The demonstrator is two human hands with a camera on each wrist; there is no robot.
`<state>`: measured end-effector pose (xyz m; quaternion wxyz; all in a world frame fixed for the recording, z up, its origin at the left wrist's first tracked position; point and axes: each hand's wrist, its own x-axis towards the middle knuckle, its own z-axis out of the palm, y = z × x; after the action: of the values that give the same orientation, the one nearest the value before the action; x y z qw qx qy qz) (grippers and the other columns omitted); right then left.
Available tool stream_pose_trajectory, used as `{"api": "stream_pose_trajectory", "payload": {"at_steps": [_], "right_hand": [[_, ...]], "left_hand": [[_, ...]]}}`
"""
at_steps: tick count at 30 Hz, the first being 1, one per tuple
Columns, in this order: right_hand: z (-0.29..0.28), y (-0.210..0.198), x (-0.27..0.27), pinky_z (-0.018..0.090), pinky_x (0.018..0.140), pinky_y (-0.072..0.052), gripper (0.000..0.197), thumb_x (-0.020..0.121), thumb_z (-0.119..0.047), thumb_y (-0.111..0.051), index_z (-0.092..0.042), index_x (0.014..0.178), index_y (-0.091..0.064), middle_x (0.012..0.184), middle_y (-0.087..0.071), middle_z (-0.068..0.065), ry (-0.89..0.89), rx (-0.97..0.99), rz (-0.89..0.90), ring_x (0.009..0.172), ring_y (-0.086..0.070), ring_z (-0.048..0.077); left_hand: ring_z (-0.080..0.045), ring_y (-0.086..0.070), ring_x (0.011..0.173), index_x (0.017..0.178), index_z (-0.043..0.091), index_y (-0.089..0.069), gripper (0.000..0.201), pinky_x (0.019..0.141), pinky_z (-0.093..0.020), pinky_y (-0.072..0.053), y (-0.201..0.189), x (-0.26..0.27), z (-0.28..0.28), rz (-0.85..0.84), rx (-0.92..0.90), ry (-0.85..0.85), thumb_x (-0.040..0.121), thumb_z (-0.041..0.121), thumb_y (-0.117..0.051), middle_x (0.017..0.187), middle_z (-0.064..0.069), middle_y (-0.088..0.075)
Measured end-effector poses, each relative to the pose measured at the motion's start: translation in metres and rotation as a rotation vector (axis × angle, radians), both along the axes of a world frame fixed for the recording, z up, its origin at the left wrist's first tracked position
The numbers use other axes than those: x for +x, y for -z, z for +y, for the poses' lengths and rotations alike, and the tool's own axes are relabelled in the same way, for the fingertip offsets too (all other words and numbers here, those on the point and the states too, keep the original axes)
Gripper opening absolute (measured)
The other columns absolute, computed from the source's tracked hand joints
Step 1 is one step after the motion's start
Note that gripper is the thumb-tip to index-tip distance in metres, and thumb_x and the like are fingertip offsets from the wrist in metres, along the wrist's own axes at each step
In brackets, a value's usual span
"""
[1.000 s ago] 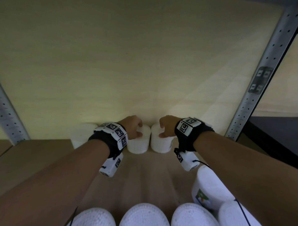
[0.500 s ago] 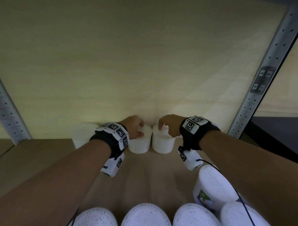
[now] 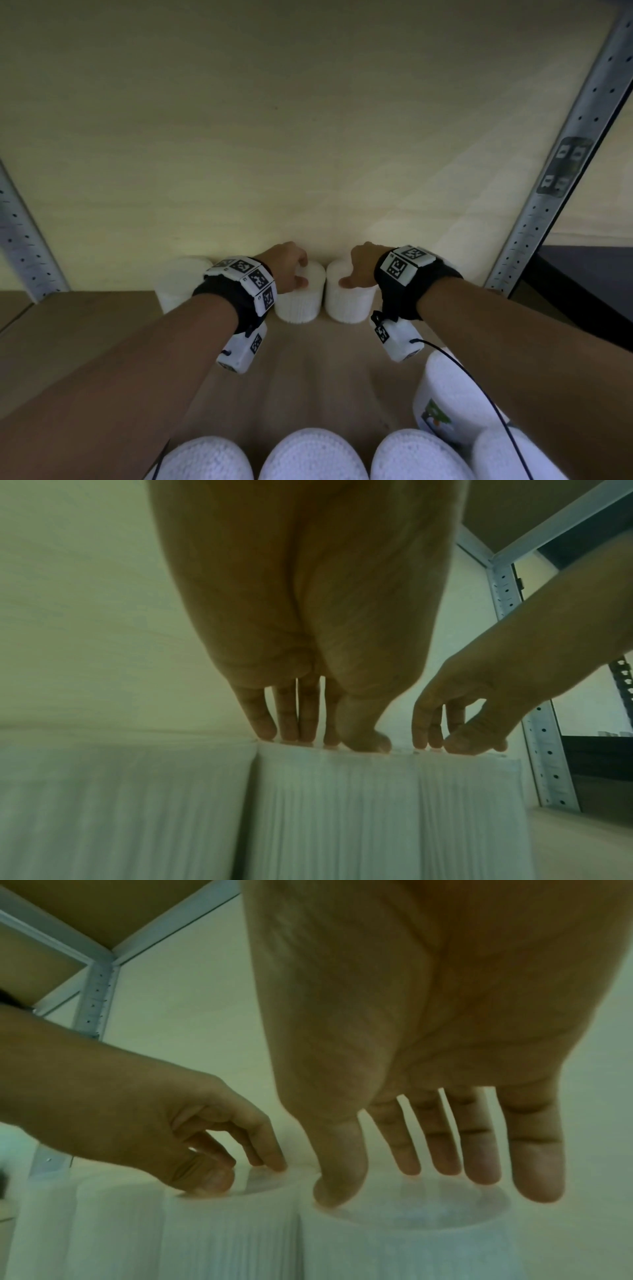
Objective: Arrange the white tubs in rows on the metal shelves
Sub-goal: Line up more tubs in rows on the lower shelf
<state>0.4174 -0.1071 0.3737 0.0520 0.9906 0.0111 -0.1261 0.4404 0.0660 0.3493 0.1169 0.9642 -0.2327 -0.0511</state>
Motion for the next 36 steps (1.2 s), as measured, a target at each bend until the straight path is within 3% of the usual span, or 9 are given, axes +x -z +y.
{"api": "stream_pose_trajectory", "payload": {"at_steps": [7,12,16,20,24,27,30,34,36], "right_hand": [[0.002,-0.001,0.002,0.039,0.099,-0.047,0.055,0.089,-0.040,-0.059,-0.001,0.127,-0.052,0.131,-0.055,0.016,-0.023,0.002,0.004,0.118,-0.055,0.032],[0.000,-0.005,0.000,0.036,0.107,-0.040,0.052,0.089,-0.005,-0.057,-0.007,0.139,-0.041,0.145,-0.038,0.013,-0.054,0.077,0.061,0.132,-0.043,0.030],[-0.004,-0.008,-0.003,0.035,0.106,-0.038,0.052,0.089,0.002,-0.049,-0.014,0.138,-0.046,0.148,-0.036,0.009,-0.119,0.151,0.037,0.134,-0.040,0.028],[-0.005,-0.007,-0.004,0.035,0.105,-0.040,0.050,0.088,0.001,-0.048,-0.018,0.134,-0.051,0.147,-0.039,0.008,-0.139,0.184,0.020,0.132,-0.042,0.028],[-0.006,-0.007,-0.002,0.034,0.105,-0.040,0.045,0.089,-0.004,-0.048,-0.012,0.133,-0.051,0.143,-0.040,0.010,-0.080,0.189,-0.016,0.131,-0.043,0.030],[-0.005,-0.006,0.002,0.036,0.099,-0.047,0.041,0.091,-0.024,-0.054,-0.003,0.126,-0.055,0.132,-0.053,0.013,-0.009,0.118,-0.057,0.116,-0.054,0.031],[-0.003,-0.003,0.001,0.035,0.086,-0.048,0.056,0.091,-0.047,-0.053,0.000,0.120,-0.058,0.113,-0.061,0.014,0.019,0.073,-0.009,0.099,-0.057,0.029],[-0.002,0.004,0.003,0.040,0.098,-0.047,0.066,0.088,-0.055,-0.053,-0.003,0.130,-0.049,0.132,-0.054,0.016,0.026,0.033,-0.019,0.119,-0.054,0.033],[0.001,0.005,0.003,0.039,0.094,-0.047,0.063,0.088,-0.054,-0.054,-0.003,0.127,-0.051,0.131,-0.054,0.016,0.020,0.017,-0.012,0.114,-0.055,0.033]], "left_hand": [[-0.028,-0.048,0.124,0.132,0.009,-0.049,0.047,0.102,-0.034,-0.039,0.000,0.000,0.000,-0.003,0.002,0.005,0.091,0.029,-0.060,0.137,-0.012,-0.044],[-0.029,-0.048,0.124,0.131,0.008,-0.050,0.047,0.103,-0.036,-0.040,0.001,0.001,0.000,0.000,-0.001,0.003,0.090,0.028,-0.061,0.137,-0.012,-0.043],[-0.029,-0.048,0.124,0.131,0.008,-0.050,0.047,0.104,-0.037,-0.041,0.001,0.001,0.000,0.002,-0.005,0.003,0.090,0.028,-0.061,0.137,-0.012,-0.043],[-0.029,-0.048,0.124,0.131,0.008,-0.050,0.046,0.104,-0.037,-0.040,0.001,0.001,0.000,-0.002,-0.011,0.000,0.090,0.027,-0.061,0.137,-0.012,-0.044],[-0.029,-0.048,0.124,0.131,0.008,-0.050,0.047,0.104,-0.037,-0.040,0.001,0.001,0.000,0.008,-0.013,0.000,0.090,0.027,-0.061,0.136,-0.013,-0.044],[-0.029,-0.048,0.124,0.131,0.008,-0.050,0.047,0.104,-0.037,-0.040,0.001,0.001,0.000,0.014,-0.014,-0.001,0.090,0.027,-0.061,0.137,-0.012,-0.043],[-0.029,-0.047,0.124,0.132,0.008,-0.049,0.047,0.105,-0.037,-0.039,0.002,0.001,0.001,0.012,-0.009,-0.001,0.090,0.027,-0.061,0.137,-0.013,-0.043],[-0.029,-0.048,0.123,0.131,0.008,-0.049,0.047,0.104,-0.037,-0.040,0.001,0.000,0.000,0.004,-0.002,0.000,0.090,0.028,-0.061,0.136,-0.012,-0.043],[-0.029,-0.048,0.123,0.132,0.008,-0.049,0.047,0.104,-0.037,-0.040,0.001,-0.001,0.000,0.003,0.000,0.001,0.090,0.028,-0.060,0.136,-0.012,-0.043]]}}
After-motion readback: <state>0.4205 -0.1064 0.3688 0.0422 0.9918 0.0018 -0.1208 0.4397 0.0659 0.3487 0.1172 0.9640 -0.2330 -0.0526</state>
